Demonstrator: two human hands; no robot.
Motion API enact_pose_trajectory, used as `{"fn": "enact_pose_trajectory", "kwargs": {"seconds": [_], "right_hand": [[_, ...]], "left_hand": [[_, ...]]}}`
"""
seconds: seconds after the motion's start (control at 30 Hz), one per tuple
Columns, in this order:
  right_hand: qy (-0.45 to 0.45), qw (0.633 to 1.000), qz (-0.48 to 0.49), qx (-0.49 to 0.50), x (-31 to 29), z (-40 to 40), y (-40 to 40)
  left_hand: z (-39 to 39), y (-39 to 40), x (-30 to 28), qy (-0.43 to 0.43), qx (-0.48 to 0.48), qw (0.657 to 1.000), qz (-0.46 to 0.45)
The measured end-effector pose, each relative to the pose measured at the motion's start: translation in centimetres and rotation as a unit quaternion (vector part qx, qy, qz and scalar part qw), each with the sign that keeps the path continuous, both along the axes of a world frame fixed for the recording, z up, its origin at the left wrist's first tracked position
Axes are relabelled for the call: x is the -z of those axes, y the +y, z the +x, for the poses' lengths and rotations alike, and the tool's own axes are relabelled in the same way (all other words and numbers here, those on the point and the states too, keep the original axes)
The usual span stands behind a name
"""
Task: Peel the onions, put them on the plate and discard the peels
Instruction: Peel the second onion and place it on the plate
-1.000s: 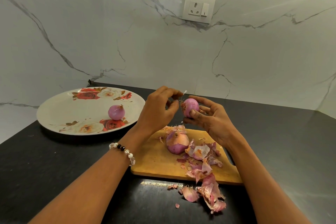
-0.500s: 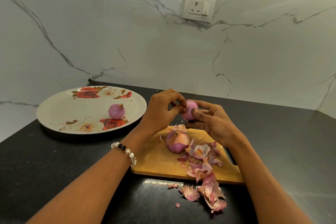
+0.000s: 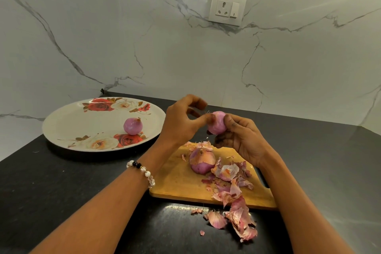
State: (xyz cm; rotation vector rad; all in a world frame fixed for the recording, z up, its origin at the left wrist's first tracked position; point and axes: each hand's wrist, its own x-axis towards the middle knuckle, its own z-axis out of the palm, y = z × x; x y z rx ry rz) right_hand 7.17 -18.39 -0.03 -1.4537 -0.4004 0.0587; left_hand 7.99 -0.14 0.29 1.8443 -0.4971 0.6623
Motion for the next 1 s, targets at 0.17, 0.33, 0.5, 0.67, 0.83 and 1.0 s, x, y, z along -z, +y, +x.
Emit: {"fn": "enact_pose_trajectory", "kwargs": {"seconds": [0.17, 0.33, 0.5, 0.67, 0.83, 1.0], "right_hand": [[-0.012, 0.998, -0.055, 0.018, 0.18, -0.04, -0.06], [-0.019, 0.996, -0.089, 0.022, 0.27, -0.08, 0.17], [-0.017, 0.995, -0.098, 0.023, 0.39, -0.01, 0.07], [-0.015, 0.995, -0.098, 0.019, 0.44, 0.07, 0.12], [-0.018, 0.995, -0.096, 0.024, 0.43, 0.10, 0.01], [-0.017, 0.995, -0.098, 0.021, 0.44, 0.03, 0.09]], "left_hand": [[0.15, -0.53, 0.56, -0.073, 0.037, 0.990, 0.115], [0.04, -0.22, 0.64, -0.061, 0.058, 0.991, 0.100], [0.08, -0.07, 0.60, -0.040, 0.067, 0.992, 0.095], [0.44, 0.35, 0.59, -0.017, 0.059, 0.994, 0.086], [0.26, 0.15, 0.64, -0.006, 0.071, 0.995, 0.071], [0.36, 0.23, 0.57, -0.002, 0.066, 0.995, 0.080]]}}
